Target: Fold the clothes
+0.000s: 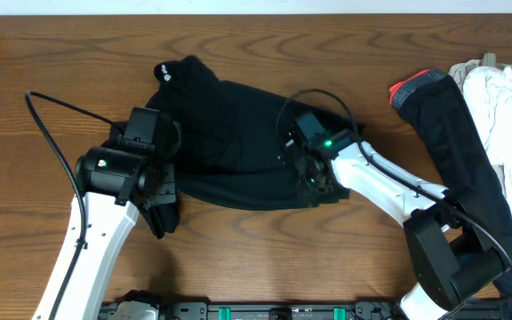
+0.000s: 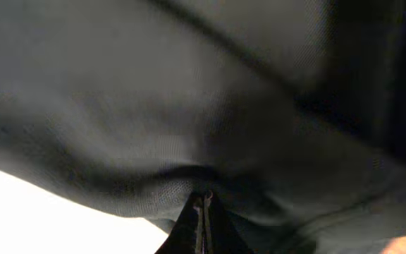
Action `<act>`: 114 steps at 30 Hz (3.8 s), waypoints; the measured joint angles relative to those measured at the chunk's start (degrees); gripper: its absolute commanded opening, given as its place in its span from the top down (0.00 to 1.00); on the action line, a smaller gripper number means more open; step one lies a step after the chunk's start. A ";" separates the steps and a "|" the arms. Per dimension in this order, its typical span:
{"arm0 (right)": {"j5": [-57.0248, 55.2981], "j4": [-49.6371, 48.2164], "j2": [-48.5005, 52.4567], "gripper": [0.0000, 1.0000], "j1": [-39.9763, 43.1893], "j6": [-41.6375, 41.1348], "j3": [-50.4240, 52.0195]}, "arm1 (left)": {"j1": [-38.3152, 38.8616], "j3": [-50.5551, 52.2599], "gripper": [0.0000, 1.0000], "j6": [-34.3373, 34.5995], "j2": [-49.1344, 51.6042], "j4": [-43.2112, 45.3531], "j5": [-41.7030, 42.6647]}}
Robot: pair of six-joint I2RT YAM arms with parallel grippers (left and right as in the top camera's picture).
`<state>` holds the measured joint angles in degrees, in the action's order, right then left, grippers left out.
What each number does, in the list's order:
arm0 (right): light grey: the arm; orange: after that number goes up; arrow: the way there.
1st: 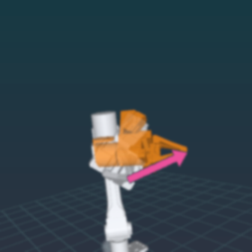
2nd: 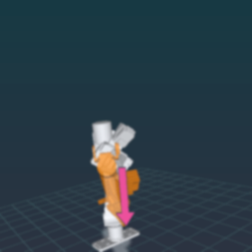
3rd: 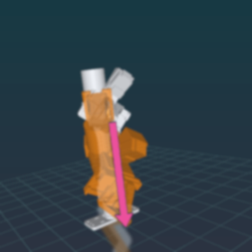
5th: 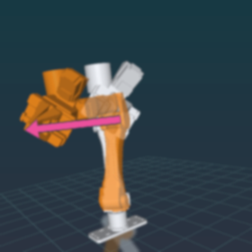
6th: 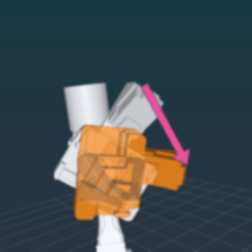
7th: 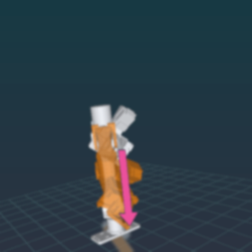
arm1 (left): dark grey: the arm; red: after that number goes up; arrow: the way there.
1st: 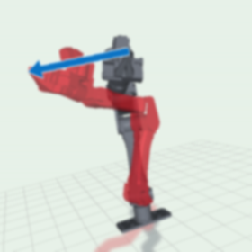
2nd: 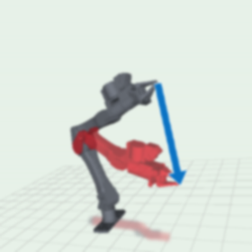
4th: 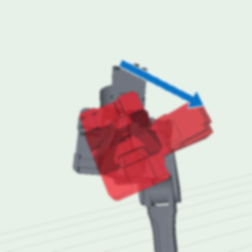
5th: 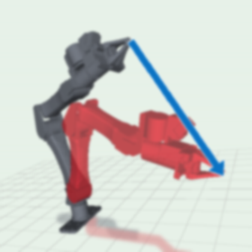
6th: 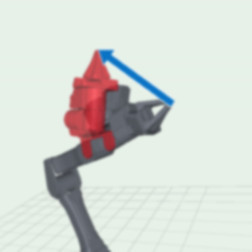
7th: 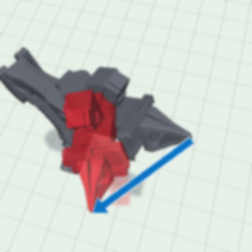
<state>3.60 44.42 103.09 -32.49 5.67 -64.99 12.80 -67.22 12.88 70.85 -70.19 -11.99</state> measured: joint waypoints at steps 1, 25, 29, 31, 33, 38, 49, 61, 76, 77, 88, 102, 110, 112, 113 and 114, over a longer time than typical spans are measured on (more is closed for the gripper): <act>0.02 -0.09 0.00 0.99 0.04 -0.31 -0.70 | 0.00 0.00 0.94 -0.11 0.00 0.00 0.00; 2.14 -8.70 0.00 0.67 9.40 -5.62 -2.45 | 0.00 0.00 0.94 -0.94 0.02 0.17 0.00; 2.47 -6.58 0.00 0.69 9.40 -5.64 -2.45 | 0.00 0.00 0.94 -0.94 0.00 0.17 0.00; 2.93 -4.92 0.00 0.70 9.40 -5.64 -2.45 | 0.00 0.00 0.94 -0.94 0.02 0.17 0.00; 3.74 -3.06 -0.15 0.72 9.40 -5.64 -2.45 | 0.00 0.00 0.94 -0.94 0.00 0.17 0.00; 6.73 0.94 -2.82 0.70 9.40 -4.37 -2.45 | 0.00 0.00 0.94 -0.94 0.00 0.17 0.00; 9.94 3.96 -11.10 0.67 7.34 -2.05 -2.49 | 0.00 0.00 0.94 -0.94 0.00 0.17 0.00; 8.13 4.22 -3.08 0.65 6.58 -2.10 -1.20 | 0.00 0.00 0.94 -0.94 0.00 0.20 0.00; 5.68 -1.11 -1.22 0.49 4.87 -1.86 0.15 | 0.00 0.00 0.94 -0.94 0.00 0.26 0.00; 5.60 -1.33 -1.09 0.49 4.87 -1.86 0.55 | 0.00 0.00 0.94 -0.94 0.00 0.26 0.00; 5.31 -5.35 1.40 0.61 4.87 -1.64 1.44 | 0.00 0.00 0.94 -0.94 0.00 0.39 0.00; 2.93 -6.99 1.42 0.58 4.87 -1.81 1.44 | 0.00 0.00 0.94 -0.94 0.00 0.39 0.00; 2.80 -7.08 1.42 0.68 4.79 -1.49 1.66 | 0.00 0.00 0.94 -0.94 0.00 0.39 0.00; 2.80 -7.54 1.44 0.69 4.48 -1.49 2.19 | 0.00 0.00 0.94 -0.94 0.00 0.39 0.00; 2.80 -7.76 1.44 0.70 4.26 -1.49 2.56 | 0.00 0.00 0.94 -0.94 0.00 0.39 0.00; 2.80 -7.96 1.44 0.72 4.09 -1.49 2.86 | 0.00 0.00 0.94 -0.94 0.00 0.42 0.00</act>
<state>6.39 36.47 104.53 -28.40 4.19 -62.13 12.80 -67.22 11.94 70.85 -69.78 -11.99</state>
